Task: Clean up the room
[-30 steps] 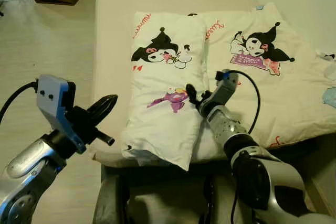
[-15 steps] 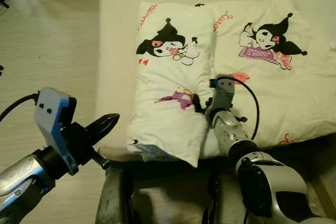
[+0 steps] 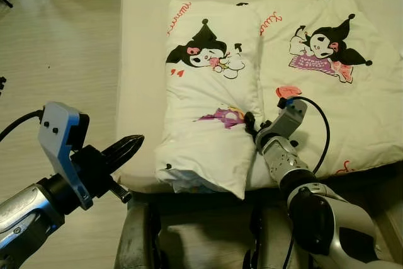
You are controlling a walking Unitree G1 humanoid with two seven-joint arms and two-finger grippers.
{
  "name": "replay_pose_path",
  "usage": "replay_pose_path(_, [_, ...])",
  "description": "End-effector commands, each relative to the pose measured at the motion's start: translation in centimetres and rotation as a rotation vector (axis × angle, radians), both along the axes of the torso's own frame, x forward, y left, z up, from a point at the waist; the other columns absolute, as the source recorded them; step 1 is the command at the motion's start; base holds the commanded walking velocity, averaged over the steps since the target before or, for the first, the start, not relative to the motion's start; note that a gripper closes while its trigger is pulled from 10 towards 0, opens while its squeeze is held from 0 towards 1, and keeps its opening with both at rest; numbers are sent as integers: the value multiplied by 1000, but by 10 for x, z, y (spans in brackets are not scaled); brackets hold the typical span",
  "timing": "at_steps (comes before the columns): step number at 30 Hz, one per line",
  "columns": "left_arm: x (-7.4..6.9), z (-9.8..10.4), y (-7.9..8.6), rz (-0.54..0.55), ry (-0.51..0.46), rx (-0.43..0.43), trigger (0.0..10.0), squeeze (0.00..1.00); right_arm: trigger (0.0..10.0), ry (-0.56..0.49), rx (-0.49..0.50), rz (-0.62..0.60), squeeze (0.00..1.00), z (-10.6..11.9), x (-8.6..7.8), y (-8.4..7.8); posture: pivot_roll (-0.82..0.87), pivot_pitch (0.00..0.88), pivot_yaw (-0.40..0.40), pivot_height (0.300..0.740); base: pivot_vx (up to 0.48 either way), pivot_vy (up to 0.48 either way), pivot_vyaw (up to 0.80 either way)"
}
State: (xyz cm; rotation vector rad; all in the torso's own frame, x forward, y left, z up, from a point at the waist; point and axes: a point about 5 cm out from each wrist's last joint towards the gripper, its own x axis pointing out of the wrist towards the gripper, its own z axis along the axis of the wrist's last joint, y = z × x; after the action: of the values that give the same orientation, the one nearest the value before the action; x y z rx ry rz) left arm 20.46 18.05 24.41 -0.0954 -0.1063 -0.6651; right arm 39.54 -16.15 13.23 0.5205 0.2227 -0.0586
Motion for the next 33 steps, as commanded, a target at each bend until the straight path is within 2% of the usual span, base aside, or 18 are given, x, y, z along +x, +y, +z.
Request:
replay_pose_path(1, [0, -4, -1, -21, 30, 1, 10000, 0, 4941, 62, 13, 94, 0, -16, -6, 18, 265, 378, 67, 553, 0, 0, 0])
replay_pose_path(2, [0, -4, -1, -21, 30, 1, 10000, 0, 4941, 62, 13, 94, 0, -16, -6, 18, 265, 378, 67, 553, 0, 0, 0])
replay_pose_path(3, [1, -4, -1, -21, 32, -1, 10000, 0, 0, 55, 20, 141, 0, -16, -6, 27, 265, 382, 68, 553, 0, 0, 0])
replay_pose_path(4, [1, -4, -1, -21, 32, -1, 10000, 0, 0, 55, 20, 141, 0, -16, -6, 27, 265, 382, 68, 553, 0, 0, 0])
replay_pose_path(6, [2, -4, -2, -25, 37, -4, 10000, 0, 0, 42, 43, 193, 0, -15, -6, 40, 263, 381, 68, 553, 0, 0, 0])
replay_pose_path(8, [3, -4, -1, -16, 35, -2, 10000, 0, 0, 38, 53, 196, 0, -14, -6, 44, 263, 382, 66, 553, 0, 0, 0])
replay_pose_path(18, [9, -1, 7, 31, 21, -6, 10000, 0, 0, 14, 83, 129, 0, -6, -2, 36, 256, 380, 64, 553, 0, 0, 0])
replay_pose_path(22, [10, 0, 7, 29, 16, -3, 10000, 0, 0, -12, 44, 148, 0, 0, 0, 39, 246, 380, 64, 553, 0, 0, 0])
replay_pose_path(23, [11, 1, 6, 25, 11, -2, 10000, 0, 0, -33, -10, 193, 0, 4, 1, 47, 246, 380, 64, 553, 0, 0, 0])
replay_pose_path(24, [11, 1, 6, 25, 11, -2, 10000, 0, 0, -33, -10, 193, 0, 4, 1, 47, 246, 380, 64, 553, 0, 0, 0])
replay_pose_path(25, [12, 2, 6, 22, 3, -1, 10000, 0, 0, -63, -62, 251, 0, 10, 2, 60, 236, 377, 63, 553, 0, 0, 0])
replay_pose_path(26, [12, 2, 6, 22, 3, -1, 10000, 0, 0, -63, -62, 251, 0, 10, 2, 60, 236, 377, 63, 553, 0, 0, 0])
replay_pose_path(28, [15, 5, 7, 22, -13, -1, 10000, 0, 0, -115, -120, 343, 0, 20, 2, 83, 231, 375, 58, 553, 0, 0, 0])
replay_pose_path(29, [16, 7, 7, 23, -22, -3, 10000, 0, 0, -140, -132, 382, 0, 25, 2, 96, 228, 373, 55, 553, 0, 0, 0])
replay_pose_path(30, [16, 7, 7, 23, -22, -3, 10000, 0, 0, -140, -132, 382, 0, 25, 2, 96, 228, 373, 55, 553, 0, 0, 0])
replay_pose_path(32, [17, 10, 7, 22, -35, -8, 10000, 0, 0, -183, -158, 453, 0, 33, 0, 116, 228, 373, 55, 553, 0, 0, 0])
replay_pose_path(33, [17, 10, 7, 22, -35, -8, 10000, 0, 0, -183, -158, 453, 0, 33, 0, 116, 228, 373, 55, 553, 0, 0, 0])
